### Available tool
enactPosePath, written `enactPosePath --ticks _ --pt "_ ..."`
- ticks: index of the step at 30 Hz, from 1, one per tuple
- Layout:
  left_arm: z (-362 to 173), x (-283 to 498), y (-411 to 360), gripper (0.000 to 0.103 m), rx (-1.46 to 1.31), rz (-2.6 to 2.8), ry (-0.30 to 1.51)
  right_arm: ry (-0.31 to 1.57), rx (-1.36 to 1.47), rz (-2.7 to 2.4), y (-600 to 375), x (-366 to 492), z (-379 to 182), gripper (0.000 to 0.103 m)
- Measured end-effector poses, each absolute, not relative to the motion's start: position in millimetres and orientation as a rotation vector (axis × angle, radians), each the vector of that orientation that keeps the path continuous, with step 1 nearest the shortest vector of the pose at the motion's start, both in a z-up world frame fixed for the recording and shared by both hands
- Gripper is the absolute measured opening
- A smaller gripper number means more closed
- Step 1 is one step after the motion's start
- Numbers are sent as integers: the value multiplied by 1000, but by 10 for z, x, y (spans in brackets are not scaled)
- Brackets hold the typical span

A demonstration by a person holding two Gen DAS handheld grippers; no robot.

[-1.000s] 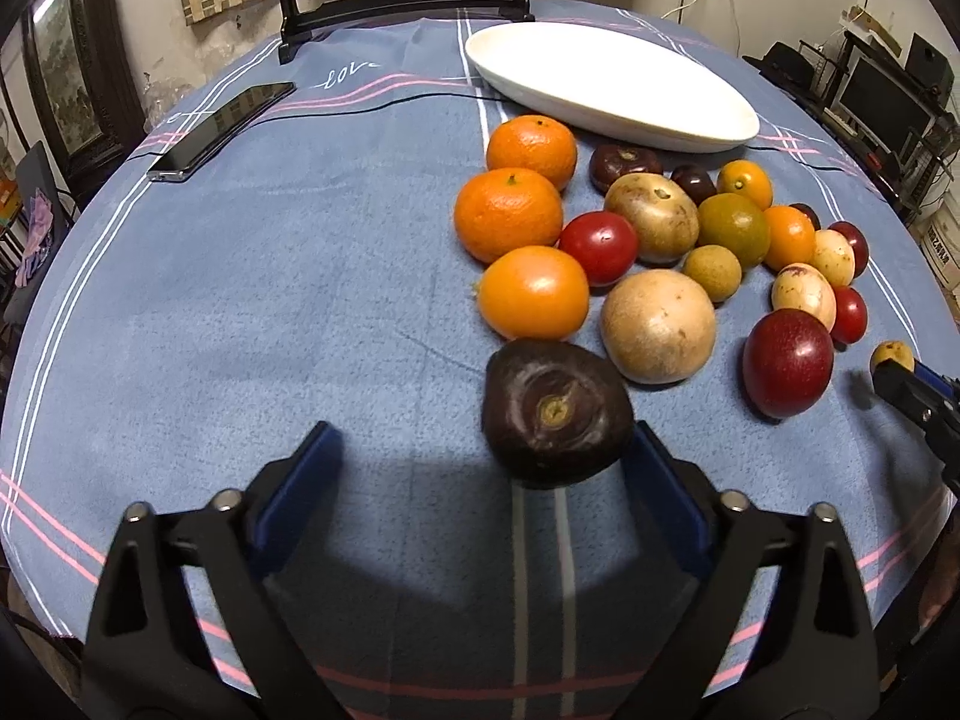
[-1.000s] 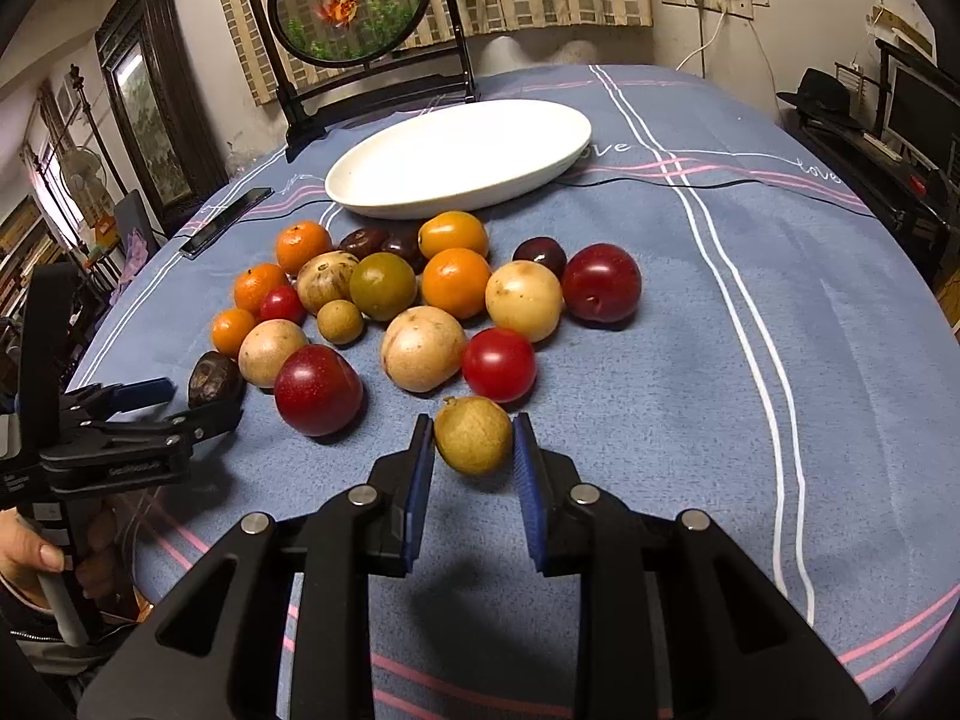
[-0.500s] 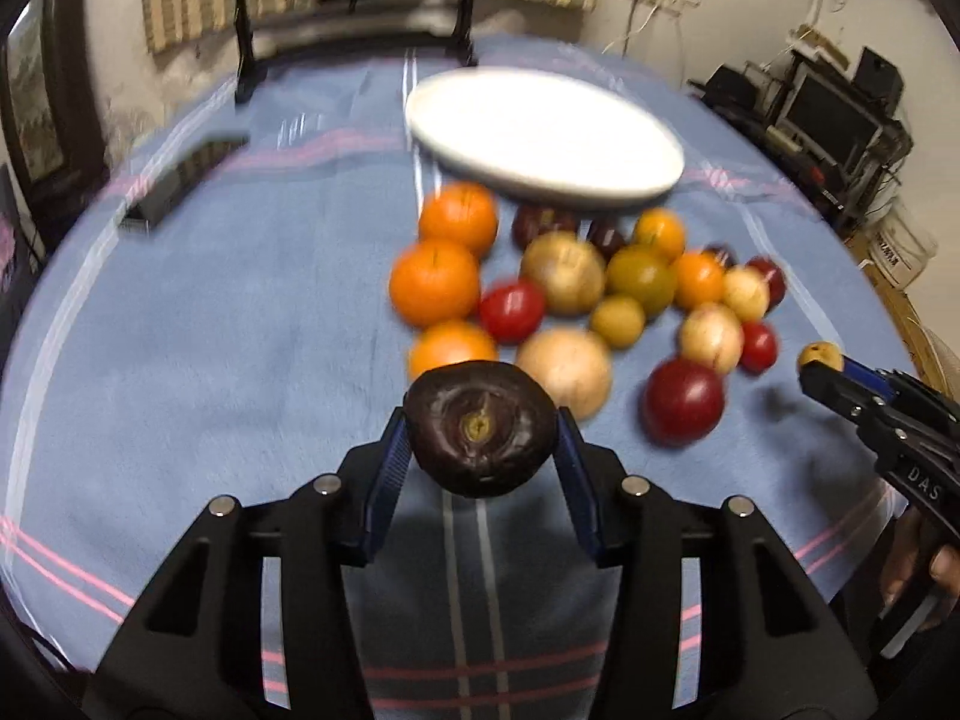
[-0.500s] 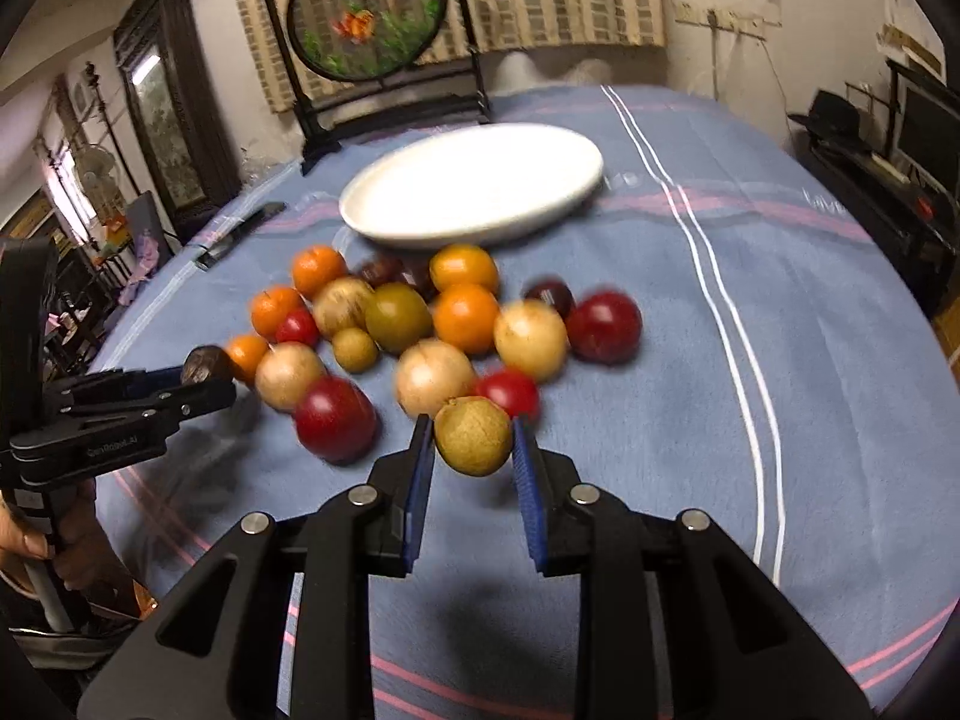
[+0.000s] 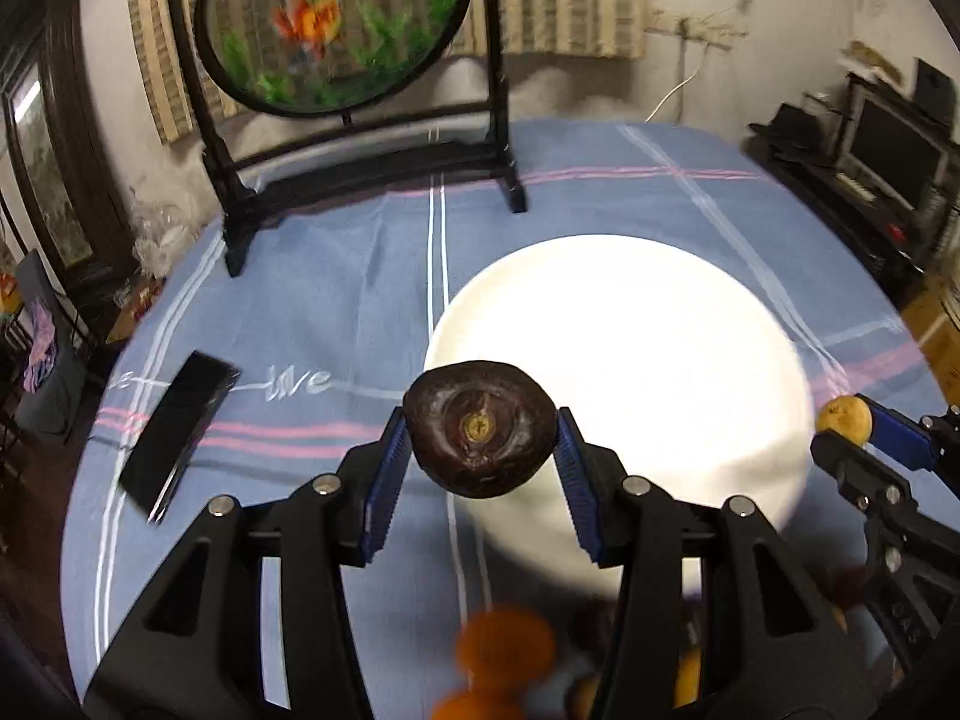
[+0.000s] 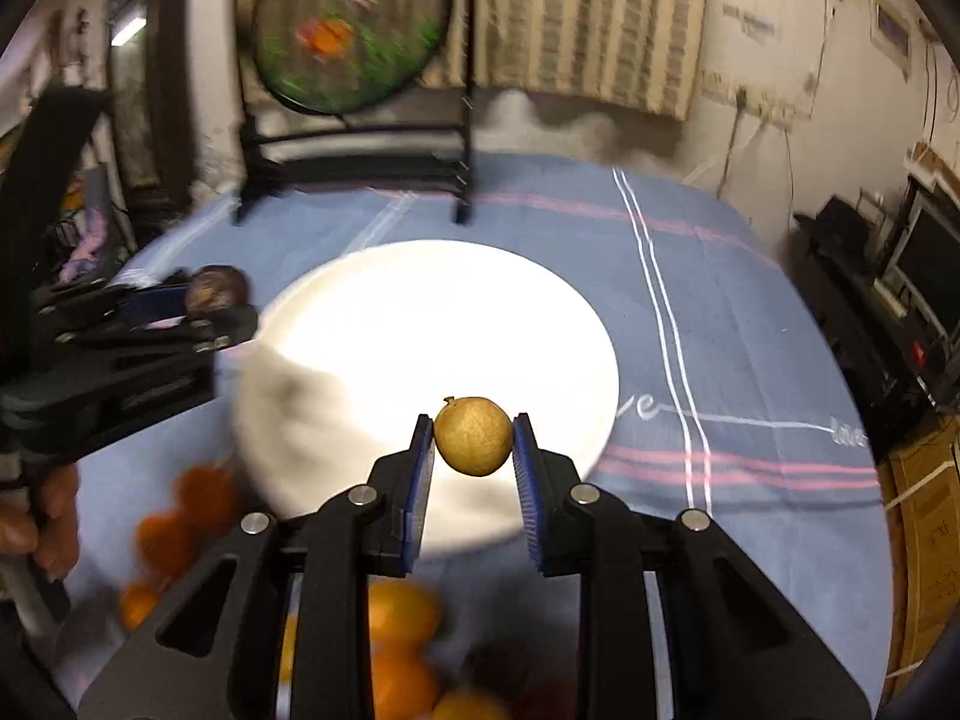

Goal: Organize fruits
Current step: 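Carry both fruits onto the white plate and open both tools, then withdraw both open tools from the plate back to the fruit cluster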

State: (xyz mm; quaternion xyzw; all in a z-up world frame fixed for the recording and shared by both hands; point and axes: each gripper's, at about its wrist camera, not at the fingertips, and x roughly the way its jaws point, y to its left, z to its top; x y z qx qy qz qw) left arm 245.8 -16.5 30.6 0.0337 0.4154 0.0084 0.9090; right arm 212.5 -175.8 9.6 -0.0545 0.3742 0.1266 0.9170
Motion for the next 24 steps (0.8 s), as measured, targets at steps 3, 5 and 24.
enactPosePath --ticks 3,5,24 --pt "145 2746 -208 49 82 -6 910 845 -75 255 -1757 2631 -56 27" --pt "69 2898 -255 49 93 -19 929 885 -76 247 -1710 2880 -138 27" --pt "398 1763 -148 98 145 -46 732 759 78 330 -2126 1619 17 78"
